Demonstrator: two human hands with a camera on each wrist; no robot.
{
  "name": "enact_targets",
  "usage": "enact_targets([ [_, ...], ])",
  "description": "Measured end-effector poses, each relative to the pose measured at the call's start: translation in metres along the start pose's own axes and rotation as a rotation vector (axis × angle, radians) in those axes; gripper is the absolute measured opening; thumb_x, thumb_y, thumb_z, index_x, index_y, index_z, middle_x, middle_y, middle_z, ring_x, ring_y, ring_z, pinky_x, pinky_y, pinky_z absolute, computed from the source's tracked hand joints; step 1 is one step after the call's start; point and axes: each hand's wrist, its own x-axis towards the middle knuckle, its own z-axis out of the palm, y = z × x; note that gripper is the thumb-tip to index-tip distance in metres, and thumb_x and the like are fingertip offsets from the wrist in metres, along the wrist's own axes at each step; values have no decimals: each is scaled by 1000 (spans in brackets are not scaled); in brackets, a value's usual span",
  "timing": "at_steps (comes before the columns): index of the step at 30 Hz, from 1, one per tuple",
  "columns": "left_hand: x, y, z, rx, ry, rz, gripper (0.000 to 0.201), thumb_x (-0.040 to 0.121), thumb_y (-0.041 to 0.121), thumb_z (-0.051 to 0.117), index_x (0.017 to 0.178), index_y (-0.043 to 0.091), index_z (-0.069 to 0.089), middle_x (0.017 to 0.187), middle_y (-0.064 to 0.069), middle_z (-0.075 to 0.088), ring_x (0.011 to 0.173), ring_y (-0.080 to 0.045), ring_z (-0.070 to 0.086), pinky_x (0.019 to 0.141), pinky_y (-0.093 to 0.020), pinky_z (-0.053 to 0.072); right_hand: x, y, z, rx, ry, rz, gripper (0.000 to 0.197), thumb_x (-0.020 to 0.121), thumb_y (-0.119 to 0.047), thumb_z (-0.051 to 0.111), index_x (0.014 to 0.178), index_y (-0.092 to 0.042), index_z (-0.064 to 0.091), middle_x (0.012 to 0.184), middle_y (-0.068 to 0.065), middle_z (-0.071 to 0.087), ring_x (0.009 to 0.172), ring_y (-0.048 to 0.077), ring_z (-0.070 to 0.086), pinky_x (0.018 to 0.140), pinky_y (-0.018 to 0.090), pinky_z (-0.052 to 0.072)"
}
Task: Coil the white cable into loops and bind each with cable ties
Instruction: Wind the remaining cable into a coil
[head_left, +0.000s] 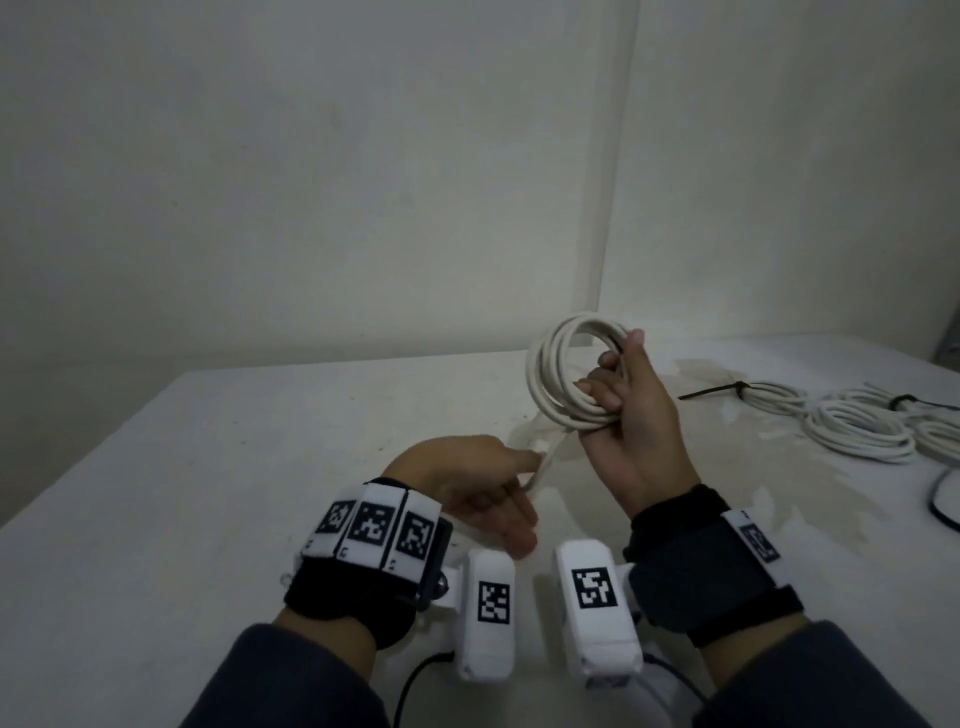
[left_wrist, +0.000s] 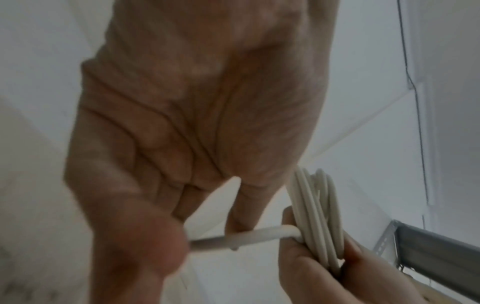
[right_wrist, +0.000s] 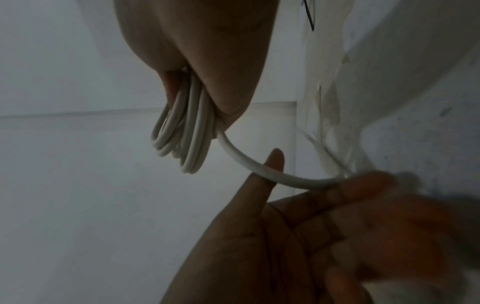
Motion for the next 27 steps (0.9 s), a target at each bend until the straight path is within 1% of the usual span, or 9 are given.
enact_targets([
  [3, 2, -3, -9, -307, 178, 161, 29, 97, 25, 50, 89, -1, 60, 74, -14, 73, 60, -16, 65, 48, -16, 47, -1, 0, 2, -18, -9, 12, 36, 98, -36, 47, 72, -13, 48, 43, -8, 29, 35, 4, 31, 41, 16, 39],
  [6, 1, 2, -14, -634, 369, 384, 15, 93, 1, 53, 91, -12, 61, 70, -16, 69, 57, -16, 67, 54, -18, 55, -1, 3, 0, -83, 63, -17, 34, 99, -35, 49, 73, -13, 49, 44, -7, 30, 36, 4, 33, 41, 16, 40],
  [11, -2, 8, -7, -606, 603, 637, 9, 96, -1, 49, 97, 3, 56, 93, -10, 68, 75, -15, 68, 66, -22, 57, 0, 13, -5, -106, 169, -17, 34, 99, -36, 48, 75, -12, 47, 43, -7, 35, 37, 5, 38, 43, 18, 43],
  [13, -1, 9, -6, -536, 617, 713, 11, 96, 2, 50, 97, 8, 59, 99, -9, 69, 83, -15, 68, 77, -32, 57, -1, 13, -5, -126, 143, -5, 34, 99, -36, 48, 74, -13, 47, 43, -7, 34, 37, 5, 36, 42, 18, 41],
  [15, -3, 9, -7, -518, 595, 783, 14, 96, 3, 50, 97, 11, 61, 96, -8, 70, 84, -16, 66, 79, -36, 56, -2, 15, -4, -162, 104, 7, 34, 99, -35, 47, 75, -12, 47, 43, -6, 32, 36, 5, 34, 41, 17, 40],
  [18, -6, 7, -9, -533, 545, 874, 20, 98, 6, 48, 95, 17, 65, 78, 7, 70, 70, -4, 63, 70, -28, 55, -5, 19, -1, -202, 53, 23, 33, 99, -35, 48, 76, -12, 48, 45, -5, 31, 36, 5, 33, 41, 17, 41],
  [20, -7, 6, -9, -544, 485, 902, 22, 99, 5, 47, 101, 16, 66, 75, 12, 71, 70, -1, 63, 71, -26, 55, -6, 19, -1, -216, 27, 39, 33, 99, -36, 48, 77, -11, 48, 44, -6, 31, 36, 5, 33, 43, 17, 41],
  [24, -6, 7, -7, -582, 383, 878, 27, 100, 8, 43, 120, 14, 61, 99, 3, 70, 92, -12, 67, 79, -28, 56, -6, 16, -1, -179, -19, 108, 33, 99, -35, 47, 80, -9, 49, 42, -7, 35, 35, 4, 31, 42, 15, 39],
  [27, -4, 7, -7, -622, 377, 876, 29, 100, 13, 44, 125, 18, 59, 109, 2, 68, 82, -6, 64, 82, -24, 51, -7, 16, 0, -212, -47, 137, 29, 99, -32, 48, 97, -4, 52, 42, -7, 37, 34, 4, 29, 39, 16, 37],
])
